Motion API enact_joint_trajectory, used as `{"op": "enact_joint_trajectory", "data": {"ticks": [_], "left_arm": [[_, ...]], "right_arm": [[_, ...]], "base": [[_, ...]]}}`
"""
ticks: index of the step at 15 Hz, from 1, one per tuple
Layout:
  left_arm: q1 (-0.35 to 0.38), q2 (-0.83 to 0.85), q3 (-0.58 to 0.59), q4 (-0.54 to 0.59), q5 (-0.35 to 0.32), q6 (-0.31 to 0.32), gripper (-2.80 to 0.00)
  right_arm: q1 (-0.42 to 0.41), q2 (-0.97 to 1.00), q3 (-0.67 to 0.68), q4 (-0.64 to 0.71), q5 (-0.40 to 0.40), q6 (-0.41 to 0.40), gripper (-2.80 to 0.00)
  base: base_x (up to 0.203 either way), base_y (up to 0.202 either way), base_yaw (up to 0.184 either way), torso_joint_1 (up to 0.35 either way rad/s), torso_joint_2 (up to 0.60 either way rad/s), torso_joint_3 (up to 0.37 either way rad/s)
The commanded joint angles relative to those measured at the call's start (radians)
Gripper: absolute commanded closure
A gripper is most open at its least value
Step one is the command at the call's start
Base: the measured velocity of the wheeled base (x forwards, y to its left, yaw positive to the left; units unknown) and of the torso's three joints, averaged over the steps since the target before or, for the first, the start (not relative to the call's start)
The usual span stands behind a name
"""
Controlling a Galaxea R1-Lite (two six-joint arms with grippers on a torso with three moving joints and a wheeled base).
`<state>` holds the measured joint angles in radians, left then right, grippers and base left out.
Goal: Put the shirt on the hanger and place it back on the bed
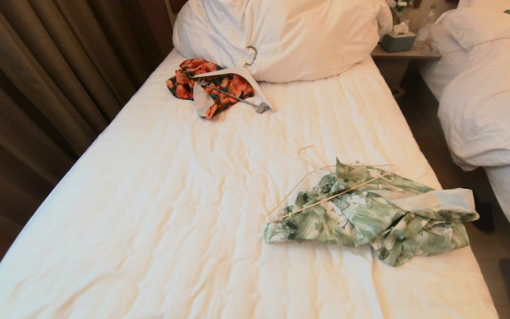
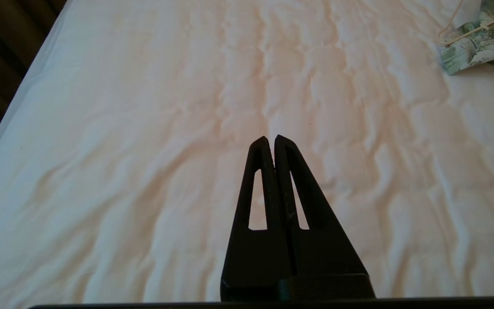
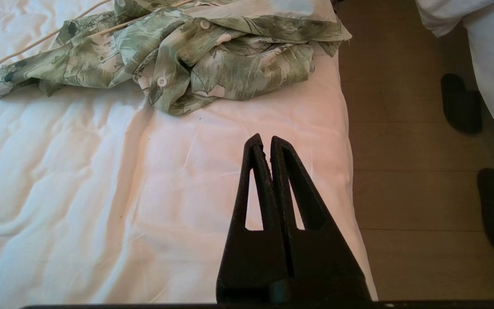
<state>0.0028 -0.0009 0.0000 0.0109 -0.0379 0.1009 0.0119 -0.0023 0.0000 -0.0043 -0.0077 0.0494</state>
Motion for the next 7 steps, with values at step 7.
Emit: {"op": "enact_joint_trajectory", "data": {"ticks": [7], "left_arm": [[0.0, 0.001, 0.0, 0.0, 0.0, 0.0, 0.0]], "right_arm": [[0.0, 0.002, 0.003, 0.0, 0.0, 0.0, 0.0]], "base": [[0.0, 0.0, 0.0, 0.0, 0.0, 0.0]]}}
